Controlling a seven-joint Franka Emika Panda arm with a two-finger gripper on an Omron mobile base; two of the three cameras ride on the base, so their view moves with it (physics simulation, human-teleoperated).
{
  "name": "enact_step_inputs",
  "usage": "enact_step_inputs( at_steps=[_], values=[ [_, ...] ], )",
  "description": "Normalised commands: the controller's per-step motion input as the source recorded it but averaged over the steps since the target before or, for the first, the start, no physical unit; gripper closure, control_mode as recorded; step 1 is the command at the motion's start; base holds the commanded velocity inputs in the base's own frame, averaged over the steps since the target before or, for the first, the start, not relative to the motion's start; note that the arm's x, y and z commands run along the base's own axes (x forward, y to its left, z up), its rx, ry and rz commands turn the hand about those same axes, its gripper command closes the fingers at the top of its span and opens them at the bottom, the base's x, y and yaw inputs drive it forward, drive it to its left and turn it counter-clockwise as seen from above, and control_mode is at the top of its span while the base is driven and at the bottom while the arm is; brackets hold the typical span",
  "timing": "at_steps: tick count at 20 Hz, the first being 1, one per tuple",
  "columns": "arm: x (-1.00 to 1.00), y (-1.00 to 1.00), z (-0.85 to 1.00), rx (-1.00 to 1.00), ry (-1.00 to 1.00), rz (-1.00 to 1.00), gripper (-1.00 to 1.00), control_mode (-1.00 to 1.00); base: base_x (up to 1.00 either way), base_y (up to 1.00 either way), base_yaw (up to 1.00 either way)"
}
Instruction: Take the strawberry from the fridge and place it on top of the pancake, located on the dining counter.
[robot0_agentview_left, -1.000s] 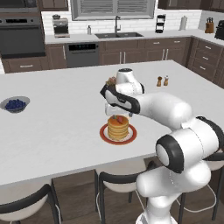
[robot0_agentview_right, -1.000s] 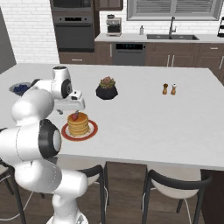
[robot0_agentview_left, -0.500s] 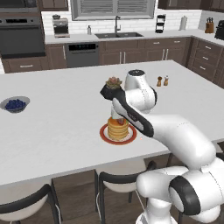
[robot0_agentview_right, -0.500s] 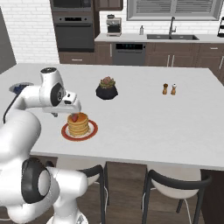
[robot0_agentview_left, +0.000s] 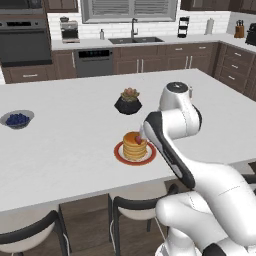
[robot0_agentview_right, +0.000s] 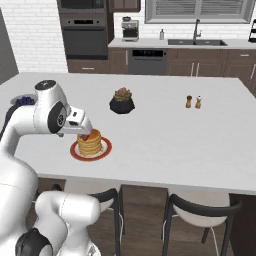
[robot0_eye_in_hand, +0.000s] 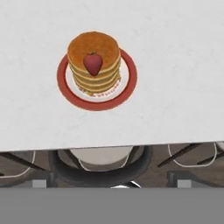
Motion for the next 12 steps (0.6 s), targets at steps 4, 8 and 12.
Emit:
enact_step_inputs(
  at_steps=[4, 8, 12],
  values=[
    [-0.28, -0.34, 0.43, 0.00, 0.00, -0.06, -1.00, -1.00, 0.00, 0.00, 0.00],
    [-0.25, -0.34, 0.36, 0.00, 0.00, -0.06, -1.00, -1.00, 0.00, 0.00, 0.00],
    [-0.40, -0.25, 0.14, 0.00, 0.00, -0.06, -1.00, -1.00, 0.00, 0.00, 0.00]
  ],
)
